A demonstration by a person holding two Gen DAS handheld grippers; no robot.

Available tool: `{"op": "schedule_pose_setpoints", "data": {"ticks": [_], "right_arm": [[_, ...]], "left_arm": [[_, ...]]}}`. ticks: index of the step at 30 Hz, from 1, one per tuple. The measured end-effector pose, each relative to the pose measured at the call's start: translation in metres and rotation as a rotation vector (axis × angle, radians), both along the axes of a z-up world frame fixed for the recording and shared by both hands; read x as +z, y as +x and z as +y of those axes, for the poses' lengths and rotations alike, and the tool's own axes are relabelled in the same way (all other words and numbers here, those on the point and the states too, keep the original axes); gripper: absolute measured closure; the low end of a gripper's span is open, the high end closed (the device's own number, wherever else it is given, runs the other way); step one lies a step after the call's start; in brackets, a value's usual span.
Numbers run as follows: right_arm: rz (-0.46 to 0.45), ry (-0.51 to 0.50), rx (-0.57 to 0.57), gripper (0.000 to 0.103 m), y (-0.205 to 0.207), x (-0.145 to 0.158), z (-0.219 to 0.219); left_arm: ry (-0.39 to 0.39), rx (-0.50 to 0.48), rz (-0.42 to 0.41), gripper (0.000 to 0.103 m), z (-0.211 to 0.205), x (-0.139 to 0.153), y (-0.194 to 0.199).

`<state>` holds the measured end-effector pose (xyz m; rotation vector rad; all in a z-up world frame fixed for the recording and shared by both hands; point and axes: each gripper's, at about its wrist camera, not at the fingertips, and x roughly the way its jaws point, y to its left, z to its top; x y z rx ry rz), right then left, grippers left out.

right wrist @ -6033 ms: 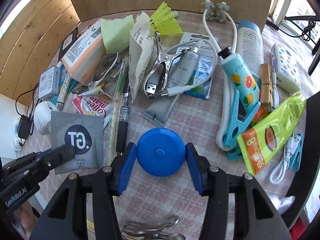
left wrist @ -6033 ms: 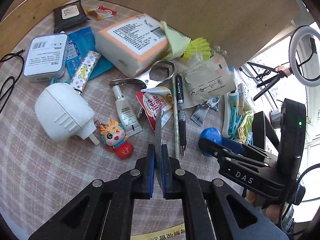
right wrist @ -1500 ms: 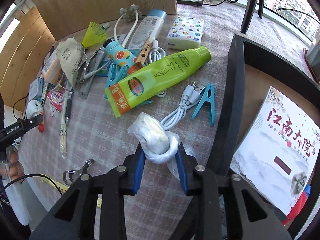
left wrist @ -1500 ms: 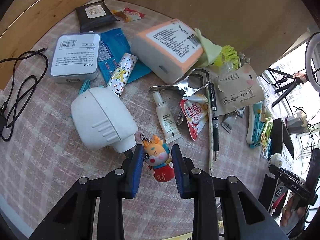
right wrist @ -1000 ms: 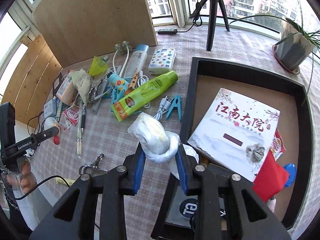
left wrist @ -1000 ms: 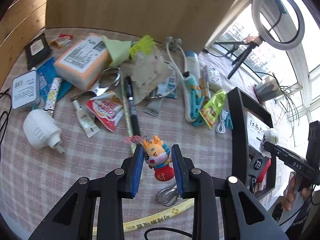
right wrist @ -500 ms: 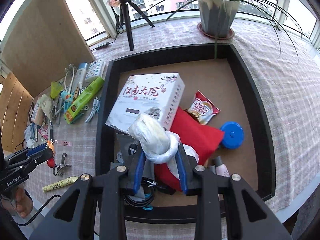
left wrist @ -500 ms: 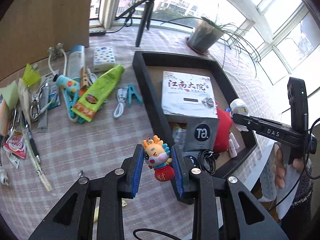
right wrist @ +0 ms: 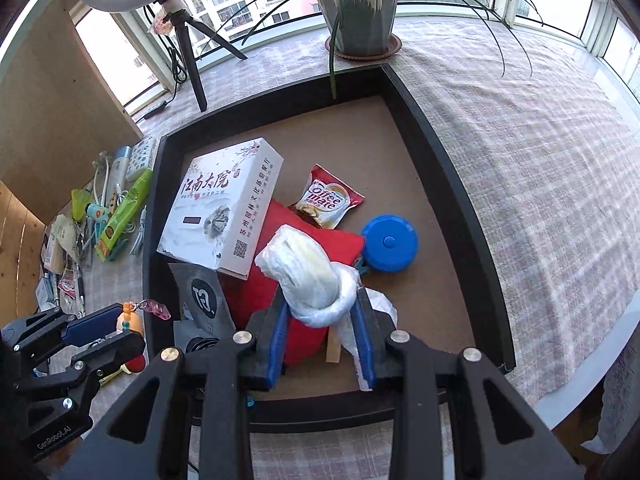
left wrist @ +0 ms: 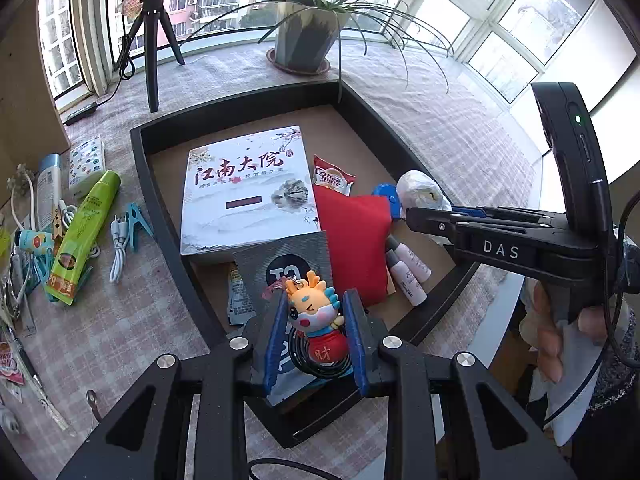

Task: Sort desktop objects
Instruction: 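Carry the dragon keychain into the tray and release while the right gripper releases the plastic bag, then move both grippers back toward the orange-and-white packet in the pile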

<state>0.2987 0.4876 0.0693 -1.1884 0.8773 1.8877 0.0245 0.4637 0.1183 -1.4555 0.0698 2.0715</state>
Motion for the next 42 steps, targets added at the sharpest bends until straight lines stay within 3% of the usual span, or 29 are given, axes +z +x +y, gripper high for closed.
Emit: {"op": "schedule_pose_setpoints", "data": {"ticks": [5,7,9,15,20,27,34,37,42], "right_arm": [[-0.003,0.004,-0.010,0.072,0.000,0.000,0.002],[-0.002,-0.001,-0.006,0.068,-0.002,0.002,0.003],[-0.003,0.011,-0.004,0.066,-0.004,0.005,0.002],[0.010,0.005,0.021,0.063,-0.021,0.012,0.000],[0.039,-0.009,0.095,0.061,-0.059,0.021,-0.009],[0.099,-0.018,0.280,0.057,-0.148,0.049,-0.034],[0.119,0.015,0.537,0.055,-0.271,0.073,-0.080],[0.118,0.005,0.618,0.055,-0.326,0.070,-0.095],[0.127,-0.104,0.687,0.054,-0.410,0.042,-0.106]], "left_arm": [[0.021,-0.036,-0.009,0.075,0.011,0.002,0.004],[0.029,-0.036,-0.015,0.067,0.009,0.002,0.004],[0.031,-0.025,-0.010,0.066,0.005,0.003,0.002],[0.022,0.041,-0.005,0.066,-0.024,0.007,-0.010],[0.011,0.121,-0.004,0.066,-0.066,0.012,-0.024],[-0.002,0.262,-0.007,0.066,-0.159,0.029,-0.046],[-0.015,0.497,-0.004,0.065,-0.288,0.042,-0.082],[-0.028,0.622,-0.016,0.063,-0.347,0.041,-0.100],[-0.053,0.791,-0.045,0.058,-0.424,0.024,-0.131]]}}
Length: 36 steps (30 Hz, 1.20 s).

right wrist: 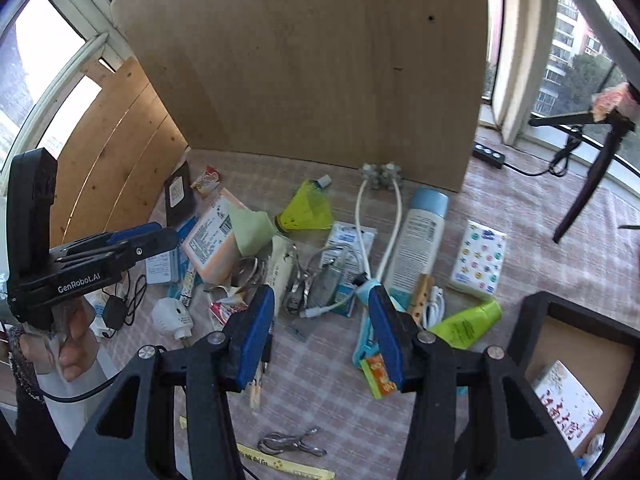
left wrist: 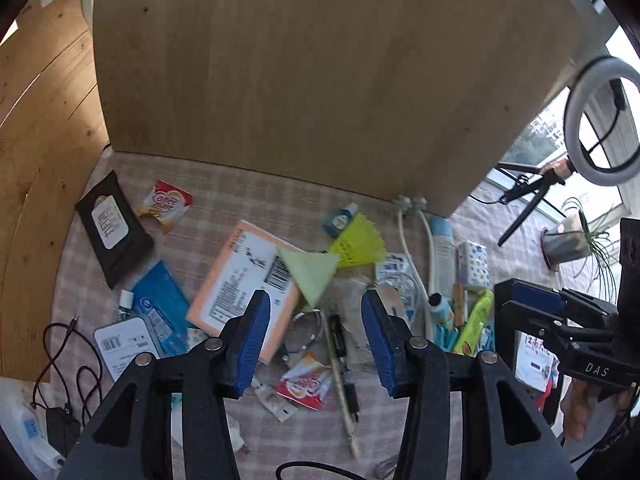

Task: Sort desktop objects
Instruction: 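Move both grippers back toward the orange-and-white packet in the pile, then grasp the orange-and-white packet from both sides with both grippers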

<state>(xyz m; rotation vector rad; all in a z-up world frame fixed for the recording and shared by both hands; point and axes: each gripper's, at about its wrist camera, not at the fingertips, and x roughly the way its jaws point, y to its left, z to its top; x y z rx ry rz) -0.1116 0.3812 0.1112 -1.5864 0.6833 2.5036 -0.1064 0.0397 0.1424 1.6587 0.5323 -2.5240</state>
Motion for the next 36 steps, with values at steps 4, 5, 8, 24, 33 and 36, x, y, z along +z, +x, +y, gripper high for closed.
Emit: {"op": "schedule_pose_setpoints", "data": {"ticks": [4,5,8,24,33,36], "right_arm": [[-0.039,-0.051,0.009,0.054,-0.057,-0.030,-0.004],[-0.049,-0.060,0.012,0.054,-0.068,-0.037,-0.005],[-0.081,-0.057,0.019,0.054,-0.095,-0.057,-0.011],[-0.199,-0.046,0.036,0.072,-0.115,-0.119,-0.029],[-0.223,-0.003,0.105,0.079,-0.058,-0.124,-0.064],[-0.235,-0.011,0.102,0.080,-0.033,-0.126,-0.065]], "left_arm": [[-0.015,0.086,-0.046,0.058,-0.038,-0.025,-0.021],[0.001,0.103,-0.054,0.058,-0.046,-0.032,-0.025],[0.019,0.138,-0.084,0.057,-0.063,-0.054,-0.034],[0.067,0.077,-0.141,0.056,-0.039,-0.098,-0.030],[0.063,-0.006,-0.155,0.056,0.004,-0.100,0.004],[0.057,-0.036,-0.156,0.056,0.020,-0.100,0.022]]}}
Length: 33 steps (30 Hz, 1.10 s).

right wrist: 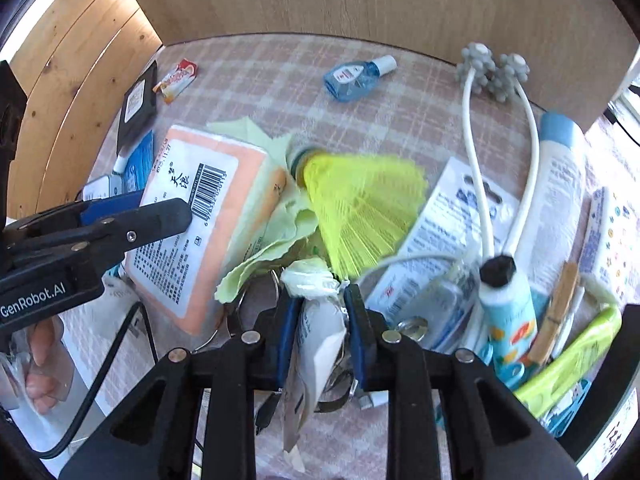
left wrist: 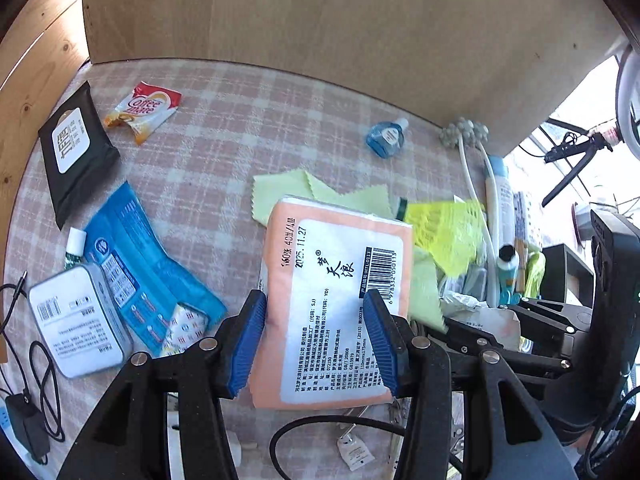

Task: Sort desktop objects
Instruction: 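Grasp the orange-and-white packet from both sides with both grippers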

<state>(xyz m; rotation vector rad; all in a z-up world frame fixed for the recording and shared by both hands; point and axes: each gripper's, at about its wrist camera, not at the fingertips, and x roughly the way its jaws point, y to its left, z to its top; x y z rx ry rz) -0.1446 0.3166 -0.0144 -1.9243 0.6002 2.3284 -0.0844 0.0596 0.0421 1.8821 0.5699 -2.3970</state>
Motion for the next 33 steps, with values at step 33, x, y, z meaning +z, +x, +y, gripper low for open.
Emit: {"op": "schedule_pose_setpoints", "data": {"ticks": [33], "right_arm": [[0.201,-0.033,-0.126,0.050,0.117,0.089,0.000]], "left_arm": [[0.016,-0.061,0.065,0.057,0.033,0.020,0.084]]}}
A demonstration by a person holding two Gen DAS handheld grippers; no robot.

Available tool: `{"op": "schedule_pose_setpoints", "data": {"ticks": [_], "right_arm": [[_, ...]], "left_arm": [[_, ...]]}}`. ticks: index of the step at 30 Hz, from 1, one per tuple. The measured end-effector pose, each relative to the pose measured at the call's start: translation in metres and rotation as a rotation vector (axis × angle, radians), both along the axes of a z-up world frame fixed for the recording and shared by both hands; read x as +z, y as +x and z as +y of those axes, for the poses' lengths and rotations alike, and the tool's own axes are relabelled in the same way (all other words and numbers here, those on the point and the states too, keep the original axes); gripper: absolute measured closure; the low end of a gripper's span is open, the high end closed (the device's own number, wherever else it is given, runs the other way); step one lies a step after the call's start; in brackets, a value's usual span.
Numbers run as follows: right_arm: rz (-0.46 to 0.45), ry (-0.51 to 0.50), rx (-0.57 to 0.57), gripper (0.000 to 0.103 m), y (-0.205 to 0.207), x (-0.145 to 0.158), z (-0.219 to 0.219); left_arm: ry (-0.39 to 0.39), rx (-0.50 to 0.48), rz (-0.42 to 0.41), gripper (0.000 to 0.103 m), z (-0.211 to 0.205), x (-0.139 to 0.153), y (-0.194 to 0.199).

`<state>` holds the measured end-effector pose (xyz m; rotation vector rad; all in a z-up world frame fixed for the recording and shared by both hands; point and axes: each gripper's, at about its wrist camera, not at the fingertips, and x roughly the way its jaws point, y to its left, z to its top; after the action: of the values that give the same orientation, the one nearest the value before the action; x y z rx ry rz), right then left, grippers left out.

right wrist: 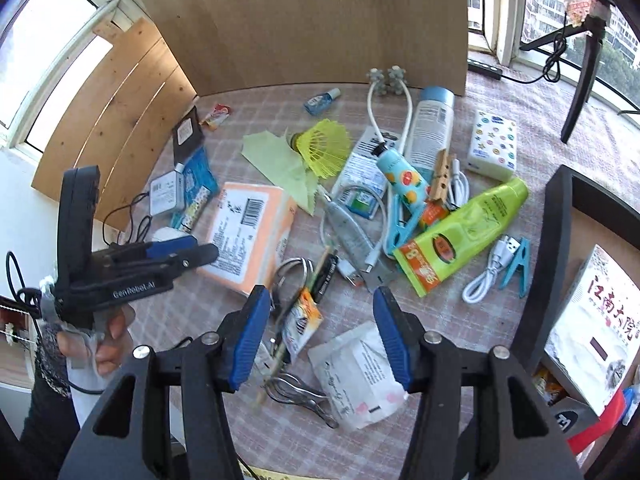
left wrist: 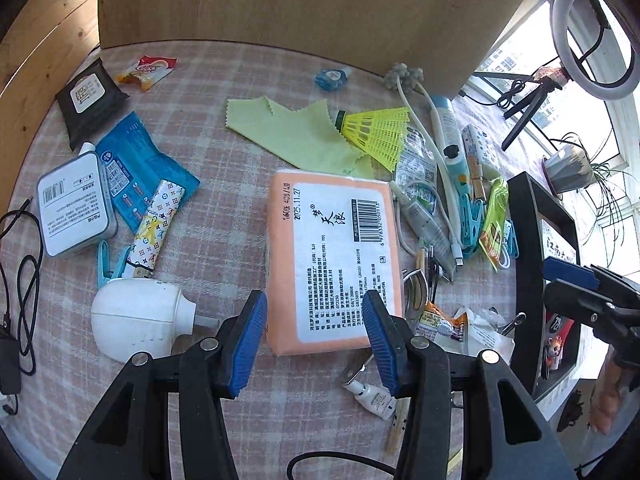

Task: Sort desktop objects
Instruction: 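Grasp the orange-and-white packet from both sides with both grippers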

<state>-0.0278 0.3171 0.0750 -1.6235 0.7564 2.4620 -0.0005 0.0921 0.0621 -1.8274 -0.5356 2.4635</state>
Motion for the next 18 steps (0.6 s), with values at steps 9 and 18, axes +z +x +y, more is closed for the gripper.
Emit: {"op": "schedule_pose_setpoints", "data": {"ticks": [9,18], "right_arm": [[-0.076,-0.108,0.016,0.054,-0.069,-0.044,-0.027],[-0.126,-0.183,-0.001,0.064,-0.091,-0.080,-0.034]], "left_arm": [[0.012,-0.015,0.020,0.048,0.006,-0.007,0.004],[0.028,0.006,0.040,0.046,0.010,-0.019,0.001]]}}
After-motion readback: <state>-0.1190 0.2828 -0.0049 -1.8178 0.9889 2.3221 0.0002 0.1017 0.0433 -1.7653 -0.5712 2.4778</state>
